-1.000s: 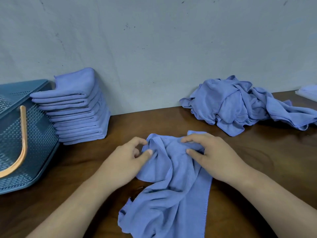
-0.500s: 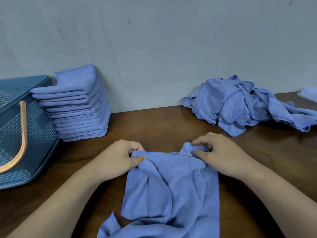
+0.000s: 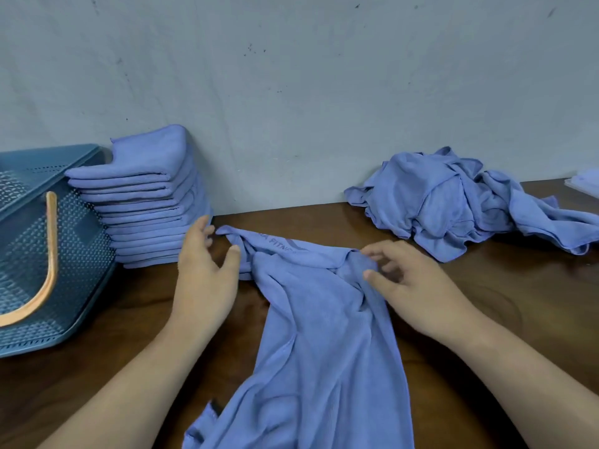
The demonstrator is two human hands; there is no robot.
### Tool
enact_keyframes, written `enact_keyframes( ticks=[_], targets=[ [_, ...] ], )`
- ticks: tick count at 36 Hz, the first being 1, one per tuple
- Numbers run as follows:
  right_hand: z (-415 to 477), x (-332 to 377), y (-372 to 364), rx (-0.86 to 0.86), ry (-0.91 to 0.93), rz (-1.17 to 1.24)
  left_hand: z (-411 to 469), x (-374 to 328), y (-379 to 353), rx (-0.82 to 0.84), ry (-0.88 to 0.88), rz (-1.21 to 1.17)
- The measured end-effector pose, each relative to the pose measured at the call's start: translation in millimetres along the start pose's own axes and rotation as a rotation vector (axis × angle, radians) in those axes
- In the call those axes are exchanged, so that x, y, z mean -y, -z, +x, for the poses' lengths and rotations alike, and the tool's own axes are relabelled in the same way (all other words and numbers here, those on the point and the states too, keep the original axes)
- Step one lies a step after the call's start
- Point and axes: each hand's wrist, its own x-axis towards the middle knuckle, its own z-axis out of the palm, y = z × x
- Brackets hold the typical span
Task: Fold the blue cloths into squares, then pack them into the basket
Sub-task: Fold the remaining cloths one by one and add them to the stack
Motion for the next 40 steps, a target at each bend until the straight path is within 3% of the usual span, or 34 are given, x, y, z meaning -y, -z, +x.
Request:
enact_keyframes(
  ticks=[2,5,7,13,17,20,25,30,33,37,40],
  targets=[
    [-1.4,-1.5,-2.8,0.061,0.0,-0.09,-2.4,-2.5,-0.3,0.086,-0.19,0.102],
    [-4.6,0.5,-5.7,0.116,0.042,-0.255,-12.4,-3.3,-5.2,0.346,-0.333,0.236],
    [-4.9,3.2,-6.3,0.142,0.085,-0.319,-16.9,-1.2,-8.5,0.41,-0.422,0.337],
    [-6.4,10.7,8.7,0.21,0.049,-0.317,-21.4,-4.0,-6.5,0.474,-0.426,0.286],
    [-9.2,19.3,11.9,0.15,0.076,-0.411,-27.2,-10.3,-0.7,0.536,-0.355,0.1],
    [-10.9,23.8,5.3,0.03,0.189,-0.381,-26.9,-12.5,2.4,0.39,-0.335,-0.017],
    [-1.3,33.6,-14.7,0.148,0.13,-0.32,-14.2,-5.3,9.2,0.086,-0.236,0.198],
    [38.7,45.8,-18.7,0.143,0.044,0.008,-13.0,-0.3,9.5,0.121,-0.198,0.386],
    [73.9,46.3,-19.3,0.014,0.004,0.219,-10.7,-0.9,8.4,0.081,-0.2,0.387],
    [132.0,29.4,-31.2,-0.181,-0.054,0.202,-6.0,5.1,10.9,0.033,-0.255,0.329],
    [161.7,4.8,-36.1,-0.213,-0.055,0.007,-6.0,8.3,7.3,0.051,-0.339,0.354]
  ],
)
